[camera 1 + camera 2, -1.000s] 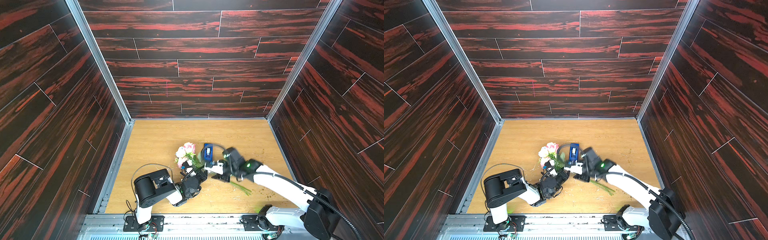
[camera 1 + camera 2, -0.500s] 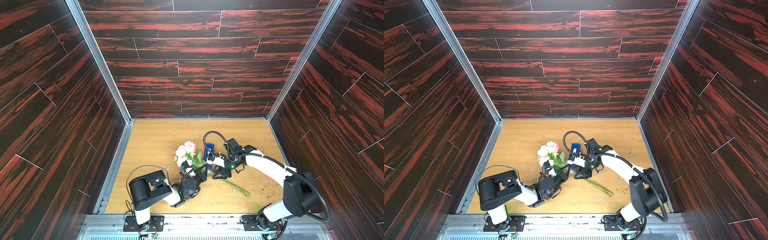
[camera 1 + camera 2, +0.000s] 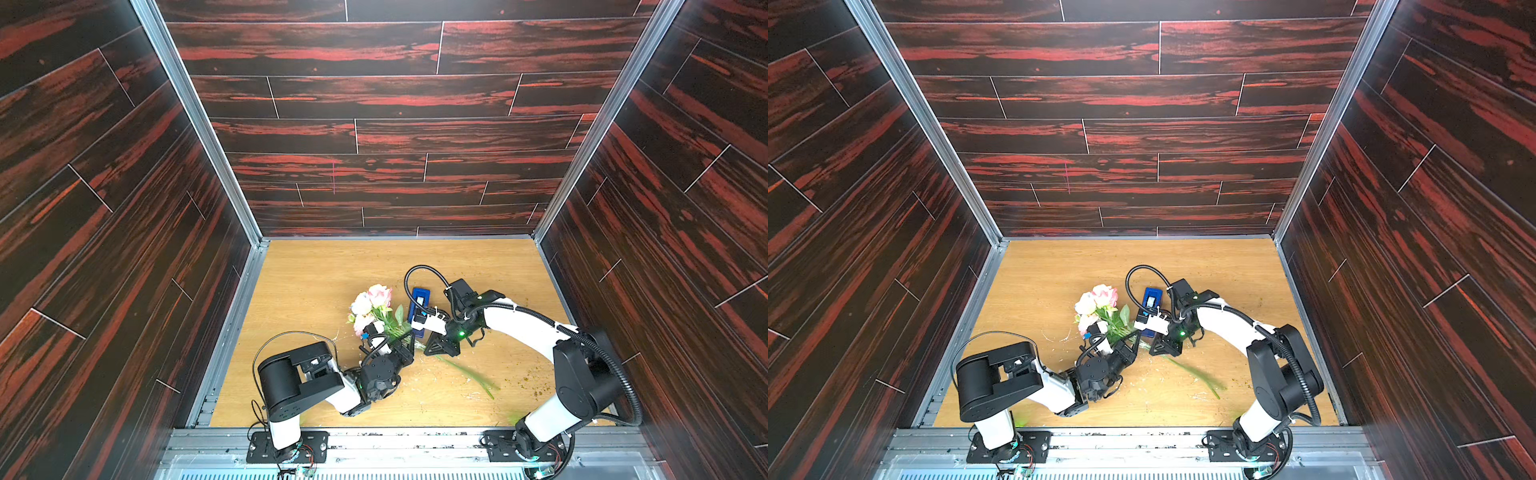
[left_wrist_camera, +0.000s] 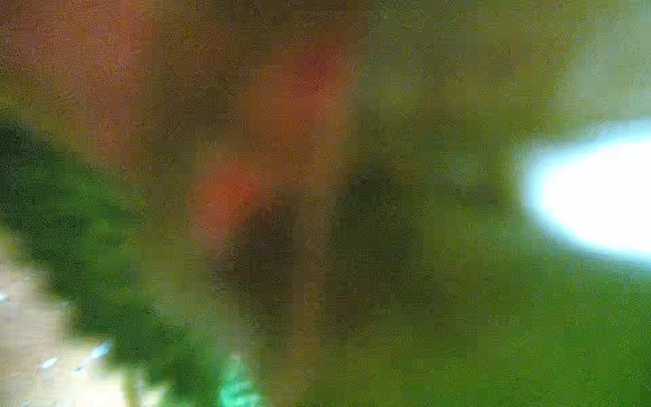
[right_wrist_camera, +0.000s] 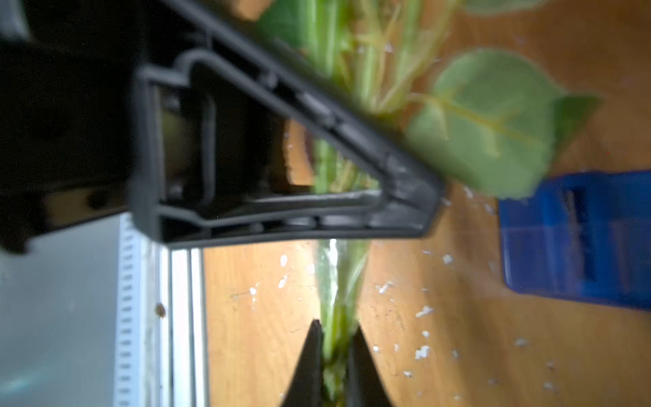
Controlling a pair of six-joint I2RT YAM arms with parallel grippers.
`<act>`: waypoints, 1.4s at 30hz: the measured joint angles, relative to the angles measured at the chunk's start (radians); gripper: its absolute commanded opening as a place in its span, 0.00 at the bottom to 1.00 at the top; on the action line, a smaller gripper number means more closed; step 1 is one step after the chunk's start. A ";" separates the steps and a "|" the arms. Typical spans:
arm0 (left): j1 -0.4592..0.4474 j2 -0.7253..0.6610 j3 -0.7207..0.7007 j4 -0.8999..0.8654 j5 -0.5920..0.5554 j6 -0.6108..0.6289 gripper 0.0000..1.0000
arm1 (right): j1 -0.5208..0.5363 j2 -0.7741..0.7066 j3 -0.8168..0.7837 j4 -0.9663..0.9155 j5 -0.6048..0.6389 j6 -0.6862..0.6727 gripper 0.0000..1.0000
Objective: Wrap bouquets with tape
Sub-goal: Wrap the tape around the bouquet.
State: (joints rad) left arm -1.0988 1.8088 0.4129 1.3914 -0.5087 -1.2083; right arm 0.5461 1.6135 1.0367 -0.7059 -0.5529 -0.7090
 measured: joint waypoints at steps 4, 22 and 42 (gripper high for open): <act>-0.010 0.000 -0.011 -0.009 -0.011 -0.012 0.31 | 0.027 -0.048 -0.067 0.083 0.051 0.037 0.00; -0.022 0.011 -0.021 -0.008 -0.069 -0.085 0.56 | 0.284 -0.251 -0.293 0.423 0.586 0.122 0.00; -0.012 0.039 -0.014 -0.006 -0.095 -0.120 0.41 | 0.442 -0.297 -0.359 0.575 0.928 0.129 0.00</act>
State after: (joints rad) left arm -1.1110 1.8473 0.3985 1.3849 -0.6033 -1.3281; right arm 0.9882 1.3163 0.6777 -0.1310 0.3752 -0.5804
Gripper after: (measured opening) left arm 0.434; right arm 0.102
